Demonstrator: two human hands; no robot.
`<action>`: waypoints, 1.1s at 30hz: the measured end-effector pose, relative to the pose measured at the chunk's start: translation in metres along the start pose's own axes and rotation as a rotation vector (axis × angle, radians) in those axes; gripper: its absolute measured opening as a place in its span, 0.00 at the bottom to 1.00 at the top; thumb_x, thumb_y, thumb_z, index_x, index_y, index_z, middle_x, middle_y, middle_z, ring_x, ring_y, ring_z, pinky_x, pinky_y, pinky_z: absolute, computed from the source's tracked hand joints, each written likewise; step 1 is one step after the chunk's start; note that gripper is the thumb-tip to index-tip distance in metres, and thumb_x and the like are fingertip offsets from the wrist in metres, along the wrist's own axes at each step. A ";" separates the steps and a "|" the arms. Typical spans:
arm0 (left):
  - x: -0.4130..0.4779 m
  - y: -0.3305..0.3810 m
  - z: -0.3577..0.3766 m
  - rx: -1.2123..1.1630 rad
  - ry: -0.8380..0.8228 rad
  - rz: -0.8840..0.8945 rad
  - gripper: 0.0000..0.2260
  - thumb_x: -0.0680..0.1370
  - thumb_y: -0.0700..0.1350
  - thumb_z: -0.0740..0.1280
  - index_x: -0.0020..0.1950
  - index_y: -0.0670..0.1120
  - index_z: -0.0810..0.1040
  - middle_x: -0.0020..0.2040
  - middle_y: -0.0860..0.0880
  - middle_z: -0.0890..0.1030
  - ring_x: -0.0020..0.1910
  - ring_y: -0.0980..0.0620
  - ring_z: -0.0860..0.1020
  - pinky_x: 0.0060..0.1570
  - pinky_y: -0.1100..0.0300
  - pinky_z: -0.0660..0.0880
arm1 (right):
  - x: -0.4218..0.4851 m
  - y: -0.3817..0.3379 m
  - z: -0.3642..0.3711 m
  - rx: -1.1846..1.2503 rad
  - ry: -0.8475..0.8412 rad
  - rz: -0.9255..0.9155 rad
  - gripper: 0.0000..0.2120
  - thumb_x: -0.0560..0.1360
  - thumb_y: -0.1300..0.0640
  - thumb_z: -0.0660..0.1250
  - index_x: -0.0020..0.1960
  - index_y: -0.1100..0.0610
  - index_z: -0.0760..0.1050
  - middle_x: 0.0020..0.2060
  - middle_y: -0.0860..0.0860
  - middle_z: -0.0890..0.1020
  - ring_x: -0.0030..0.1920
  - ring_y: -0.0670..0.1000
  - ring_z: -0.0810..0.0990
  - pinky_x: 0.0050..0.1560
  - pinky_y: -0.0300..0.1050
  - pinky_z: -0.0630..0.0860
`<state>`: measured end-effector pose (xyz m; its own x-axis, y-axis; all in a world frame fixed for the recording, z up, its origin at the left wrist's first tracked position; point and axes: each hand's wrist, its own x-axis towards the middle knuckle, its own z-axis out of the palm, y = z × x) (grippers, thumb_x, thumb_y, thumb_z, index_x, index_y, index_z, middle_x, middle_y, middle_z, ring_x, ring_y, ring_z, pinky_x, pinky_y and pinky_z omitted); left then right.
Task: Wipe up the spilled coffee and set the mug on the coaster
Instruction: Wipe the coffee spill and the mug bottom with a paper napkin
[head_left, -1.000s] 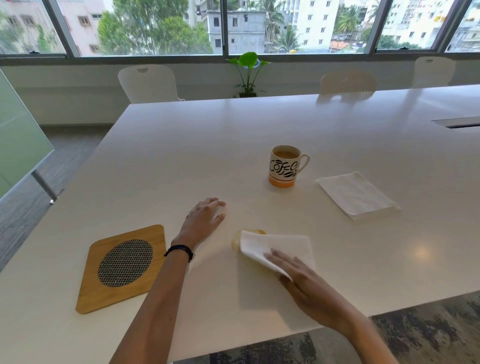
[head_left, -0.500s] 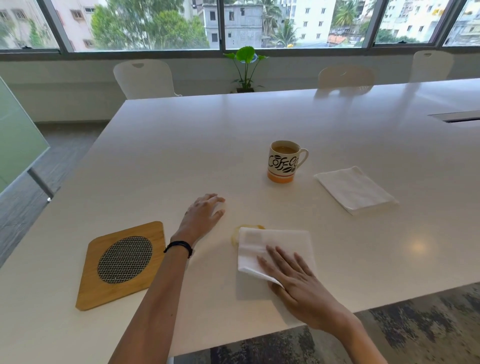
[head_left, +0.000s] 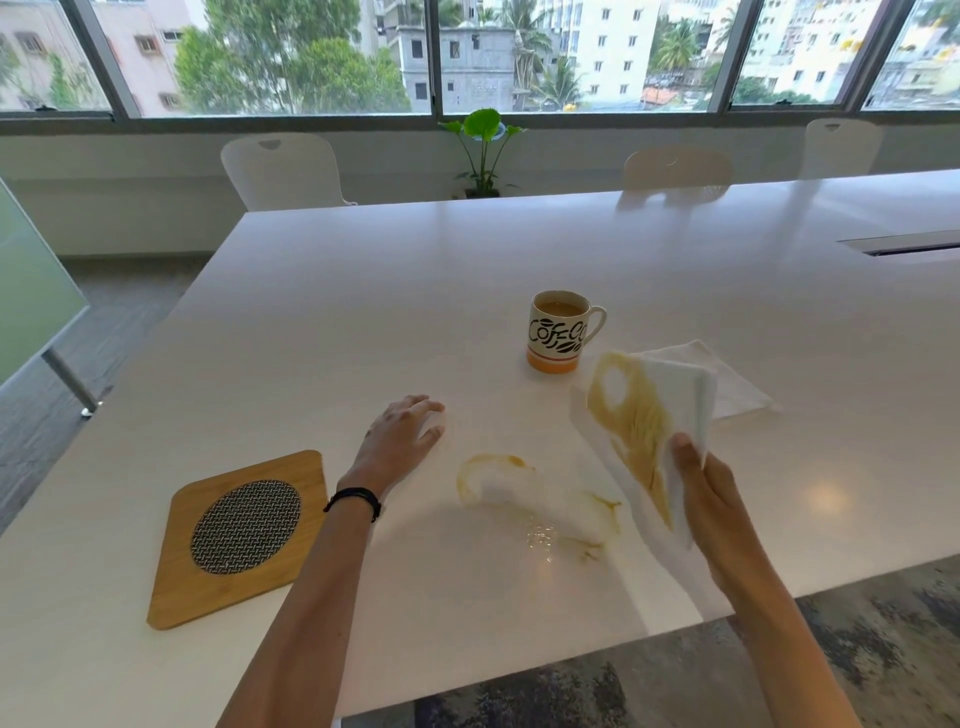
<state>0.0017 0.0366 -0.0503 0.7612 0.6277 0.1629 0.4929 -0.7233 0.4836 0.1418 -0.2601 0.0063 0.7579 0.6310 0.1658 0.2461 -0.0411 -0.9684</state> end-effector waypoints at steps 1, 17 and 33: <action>0.000 0.000 0.000 0.000 0.000 -0.002 0.14 0.78 0.49 0.61 0.63 0.51 0.73 0.70 0.49 0.70 0.69 0.49 0.67 0.65 0.51 0.65 | 0.000 0.001 0.000 -0.057 -0.007 -0.058 0.25 0.77 0.41 0.51 0.46 0.60 0.77 0.35 0.60 0.81 0.31 0.52 0.79 0.28 0.43 0.73; 0.002 -0.002 0.001 0.011 -0.008 -0.005 0.14 0.78 0.49 0.62 0.63 0.51 0.73 0.69 0.49 0.70 0.67 0.48 0.68 0.65 0.49 0.66 | -0.016 0.052 0.045 -0.914 -0.569 -0.264 0.22 0.81 0.48 0.44 0.68 0.38 0.35 0.72 0.41 0.38 0.73 0.41 0.35 0.72 0.42 0.32; -0.001 0.053 -0.002 -0.630 0.080 0.118 0.10 0.78 0.40 0.63 0.56 0.50 0.77 0.60 0.50 0.76 0.59 0.52 0.76 0.57 0.60 0.71 | 0.016 0.003 0.019 0.028 -0.236 0.153 0.20 0.72 0.40 0.55 0.43 0.50 0.81 0.34 0.43 0.85 0.36 0.41 0.81 0.36 0.30 0.74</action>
<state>0.0259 -0.0018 -0.0232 0.7492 0.5917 0.2977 0.0476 -0.4964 0.8668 0.1435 -0.2353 0.0023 0.6226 0.7821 -0.0271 0.1210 -0.1304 -0.9841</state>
